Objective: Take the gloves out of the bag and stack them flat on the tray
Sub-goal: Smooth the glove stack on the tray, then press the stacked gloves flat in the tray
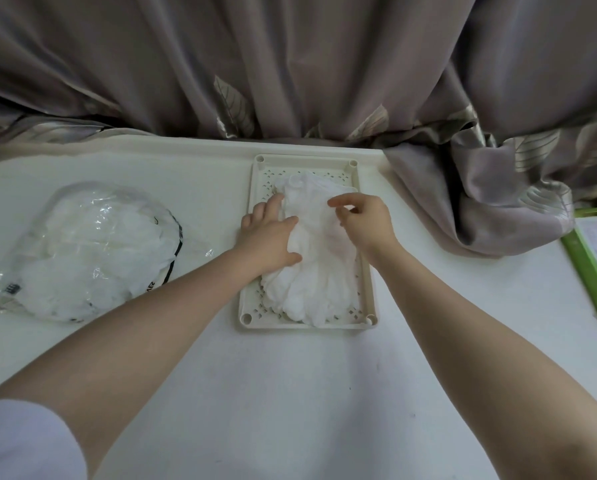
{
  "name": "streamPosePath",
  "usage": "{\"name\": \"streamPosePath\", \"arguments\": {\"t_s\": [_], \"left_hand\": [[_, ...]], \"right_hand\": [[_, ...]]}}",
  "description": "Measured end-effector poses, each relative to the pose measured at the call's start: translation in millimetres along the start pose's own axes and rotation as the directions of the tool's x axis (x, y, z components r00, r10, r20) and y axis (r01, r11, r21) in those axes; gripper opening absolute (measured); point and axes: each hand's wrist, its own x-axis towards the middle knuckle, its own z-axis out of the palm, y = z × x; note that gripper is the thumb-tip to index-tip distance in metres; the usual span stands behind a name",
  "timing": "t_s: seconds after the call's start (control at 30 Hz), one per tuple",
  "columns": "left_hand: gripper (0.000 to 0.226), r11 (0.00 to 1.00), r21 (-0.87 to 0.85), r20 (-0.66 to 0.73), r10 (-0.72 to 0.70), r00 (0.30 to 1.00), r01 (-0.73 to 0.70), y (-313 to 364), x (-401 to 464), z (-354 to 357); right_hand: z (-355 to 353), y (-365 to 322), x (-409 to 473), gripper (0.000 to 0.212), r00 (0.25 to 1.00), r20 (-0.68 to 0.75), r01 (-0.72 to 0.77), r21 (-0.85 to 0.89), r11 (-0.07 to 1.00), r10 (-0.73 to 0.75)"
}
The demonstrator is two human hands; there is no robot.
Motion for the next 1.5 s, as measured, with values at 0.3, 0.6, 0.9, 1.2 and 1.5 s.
{"name": "streamPosePath", "arguments": {"t_s": [0.3, 0.6, 0.9, 1.2, 1.5], "left_hand": [[0.091, 0.996, 0.072, 0.103, -0.056, 0.993, 0.048, -6.7, 1.8, 7.3], [0.076, 0.994, 0.09, 0.102, -0.068, 0.992, 0.059, -21.4, -28.5, -2.9], [0.019, 0.981, 0.078, -0.393, 0.195, 0.898, -0.179, -97.3, -91.5, -34.2], [0.043, 0.982, 0.107, -0.268, -0.124, 0.955, 0.158, -172.1, -127.0, -58.0], [0.072, 0.999, -0.017, -0.071, -0.034, 0.997, 0.033, -206.0, -121.7, -53.1]], "right_hand": [[13.9, 17.5, -10.8, 0.035, 0.851, 0.144, 0.502, -0.507, 0.7, -0.505], [16.7, 2.9, -31.6, 0.091, 0.92, 0.388, 0.328, -0.696, 0.638, -0.05], [69.2, -66.3, -59.4, 0.03, 0.877, 0.368, 0.459, -0.459, 0.76, -0.308], [150.2, -102.5, -84.5, 0.027, 0.843, 0.43, 0.501, -0.406, 0.764, -0.324], [206.4, -102.1, -88.7, 0.06, 0.89, 0.456, 0.334, -0.596, 0.73, -0.034]]}}
